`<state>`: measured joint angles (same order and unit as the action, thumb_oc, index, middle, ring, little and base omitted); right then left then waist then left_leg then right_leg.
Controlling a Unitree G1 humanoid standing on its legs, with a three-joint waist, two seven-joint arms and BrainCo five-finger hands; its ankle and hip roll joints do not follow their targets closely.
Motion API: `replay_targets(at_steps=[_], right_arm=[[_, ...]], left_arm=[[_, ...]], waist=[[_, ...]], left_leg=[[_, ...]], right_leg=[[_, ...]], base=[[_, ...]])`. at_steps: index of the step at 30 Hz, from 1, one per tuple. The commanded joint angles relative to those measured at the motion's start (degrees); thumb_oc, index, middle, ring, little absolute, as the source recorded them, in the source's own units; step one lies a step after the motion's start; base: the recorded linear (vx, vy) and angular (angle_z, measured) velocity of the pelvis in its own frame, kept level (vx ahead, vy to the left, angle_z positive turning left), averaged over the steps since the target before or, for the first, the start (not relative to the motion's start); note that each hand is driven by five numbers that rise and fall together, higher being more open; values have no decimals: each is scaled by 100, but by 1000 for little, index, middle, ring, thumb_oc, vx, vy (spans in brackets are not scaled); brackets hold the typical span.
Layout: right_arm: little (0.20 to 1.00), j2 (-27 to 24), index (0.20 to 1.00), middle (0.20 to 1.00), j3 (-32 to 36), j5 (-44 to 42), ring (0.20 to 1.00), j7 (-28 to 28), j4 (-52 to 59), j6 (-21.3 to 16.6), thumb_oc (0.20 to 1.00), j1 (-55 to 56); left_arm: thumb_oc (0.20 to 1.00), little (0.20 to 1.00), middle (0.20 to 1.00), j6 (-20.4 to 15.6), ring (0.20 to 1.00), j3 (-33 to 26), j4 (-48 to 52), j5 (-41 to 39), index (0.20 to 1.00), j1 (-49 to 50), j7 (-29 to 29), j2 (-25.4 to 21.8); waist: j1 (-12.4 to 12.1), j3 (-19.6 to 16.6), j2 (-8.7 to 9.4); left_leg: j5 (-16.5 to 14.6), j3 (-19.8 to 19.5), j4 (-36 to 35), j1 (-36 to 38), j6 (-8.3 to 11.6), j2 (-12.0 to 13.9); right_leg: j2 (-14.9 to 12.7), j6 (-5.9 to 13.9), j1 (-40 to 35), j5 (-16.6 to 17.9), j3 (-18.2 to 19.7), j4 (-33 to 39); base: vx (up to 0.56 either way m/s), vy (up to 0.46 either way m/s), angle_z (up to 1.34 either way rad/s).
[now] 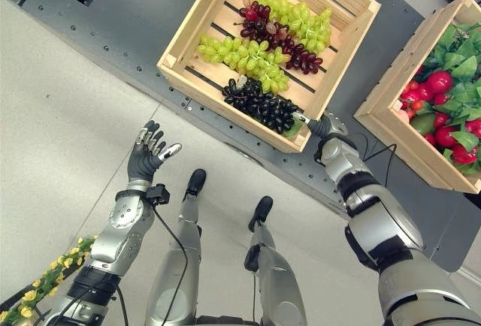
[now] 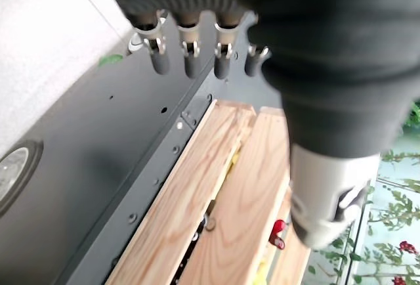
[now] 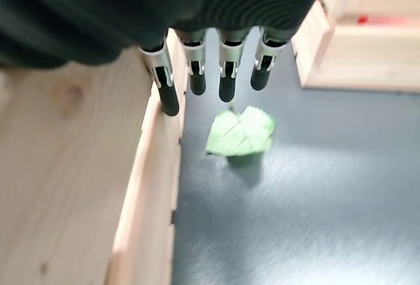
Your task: Pick up the fruits from the basket on one side to the basket on the other side
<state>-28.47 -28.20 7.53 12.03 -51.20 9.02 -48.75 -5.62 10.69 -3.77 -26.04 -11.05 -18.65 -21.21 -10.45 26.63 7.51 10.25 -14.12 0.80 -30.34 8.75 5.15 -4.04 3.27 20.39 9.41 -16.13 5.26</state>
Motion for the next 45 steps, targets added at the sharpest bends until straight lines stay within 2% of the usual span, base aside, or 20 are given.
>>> replay_targets(at_steps=[1, 2, 5, 6, 7, 10, 11, 17, 23, 32, 38, 43, 45], right_arm=[[1000, 591, 1000, 1000, 99, -213, 1000, 70, 1553, -685, 1000, 6], [1000, 580, 1000, 1000, 112, -205, 1000, 62, 1596, -666, 1000, 42], [1000, 345, 1000, 1000, 640, -176, 1000, 12, 3043, -829, 1000, 1007], [1000, 342, 1000, 1000, 647, -173, 1000, 8, 3056, -822, 1000, 1020], [1000, 235, 1000, 1000, 976, -344, 1000, -56, 3762, -959, 1000, 1523], [1000, 154, 1000, 1000, 1262, -599, 1000, -124, 4244, -1068, 1000, 1975], [1000, 69, 1000, 1000, 1560, -728, 1000, -184, 4728, -1169, 1000, 2371], [1000, -73, 1000, 1000, 2089, -988, 1000, -221, 5417, -1290, 1000, 3058], [1000, -199, 1000, 1000, 2322, -1096, 1000, -343, 5728, -1331, 1000, 3372], [1000, -325, 1000, 1000, 2391, -1119, 1000, -562, 6190, -1406, 1000, 3558], [1000, -478, 1000, 1000, 2372, -757, 1000, -583, 6510, -1396, 1000, 3428], [1000, -429, 1000, 1000, 1768, -230, 1000, -452, 6071, -1121, 1000, 2537], [1000, -351, 1000, 1000, 1377, -112, 1000, -365, 5636, -925, 1000, 1955]], left_arm=[[1000, 1000, 1000, -209, 1000, -32, 311, 159, 1000, -100, -167, 24], [1000, 1000, 1000, -208, 1000, -24, 312, 160, 1000, -92, -168, 26], [1000, 1000, 1000, -161, 1000, -140, 353, 236, 1000, 40, -215, 42], [1000, 1000, 1000, -160, 1000, -134, 355, 236, 1000, 44, -215, 42], [1000, 1000, 1000, -147, 1000, -222, 413, 284, 1000, 129, -216, 27], [1000, 1000, 1000, -136, 1000, -263, 468, 303, 1000, 224, -197, -10], [1000, 1000, 1000, -108, 1000, -330, 512, 307, 1000, 324, -186, -39], [1000, 1000, 1000, -87, 1000, -478, 615, 302, 1000, 499, -189, -127], [1000, 1000, 1000, -63, 1000, -575, 700, 322, 1000, 656, -137, -146], [1000, 1000, 1000, -37, 1000, -692, 768, 351, 1000, 739, -111, -150], [1000, 1000, 1000, -24, 1000, -712, 781, 424, 1000, 790, -127, -163], [1000, 1000, 1000, -18, 1000, -636, 657, 361, 1000, 744, -291, -8], [1000, 1000, 1000, -58, 1000, -625, 594, 309, 1000, 727, -409, 32]], waist=[[-78, 181, 106], [-84, 172, 104], [69, 193, 99], [65, 189, 98], [169, 199, 100], [228, 180, 105], [295, 158, 116], [434, 102, 160], [523, 46, 185], [617, -13, 249], [635, -62, 288], [535, -79, 292], [407, -84, 283]], left_leg=[[-143, 409, -580, 358, -476, -501], [-143, 409, -580, 359, -476, -502], [-146, 452, -580, 377, -477, -482], [-146, 452, -580, 377, -477, -481], [-148, 476, -580, 386, -478, -470], [-149, 484, -580, 389, -479, -465], [-155, 503, -580, 391, -482, -453], [-166, 572, -580, 413, -485, -427], [-174, 607, -580, 440, -486, -401], [-197, 641, -580, 469, -489, -368], [-223, 669, -580, 486, -504, -368], [-233, 670, -580, 485, -515, -371], [-232, 654, -580, 484, -514, -376]], right_leg=[[-285, 581, -628, -536, 114, -26], [-286, 581, -630, -537, 114, -26], [-294, 588, -615, -538, 141, -26], [-294, 588, -615, -538, 141, -26], [-297, 594, -612, -542, 151, -26], [-305, 595, -612, -541, 164, -26], [-306, 600, -599, -541, 189, -26], [-294, 603, -564, -515, 253, -29], [-288, 604, -558, -503, 303, -34], [-280, 614, -538, -471, 347, -36], [-282, 620, -528, -458, 385, -34], [-294, 616, -530, -447, 405, -28], [-294, 611, -538, -451, 381, -27]], base=[[0, 0, 0], [-2, 20, 3], [-3, 14, 4], [0, 0, 0], [0, 0, 0], [0, 0, 0], [0, 0, 0], [0, 0, 0], [-2, -2, -1], [-6, -2, -5], [0, -1, -2], [0, 0, 0], [0, 0, 0]])
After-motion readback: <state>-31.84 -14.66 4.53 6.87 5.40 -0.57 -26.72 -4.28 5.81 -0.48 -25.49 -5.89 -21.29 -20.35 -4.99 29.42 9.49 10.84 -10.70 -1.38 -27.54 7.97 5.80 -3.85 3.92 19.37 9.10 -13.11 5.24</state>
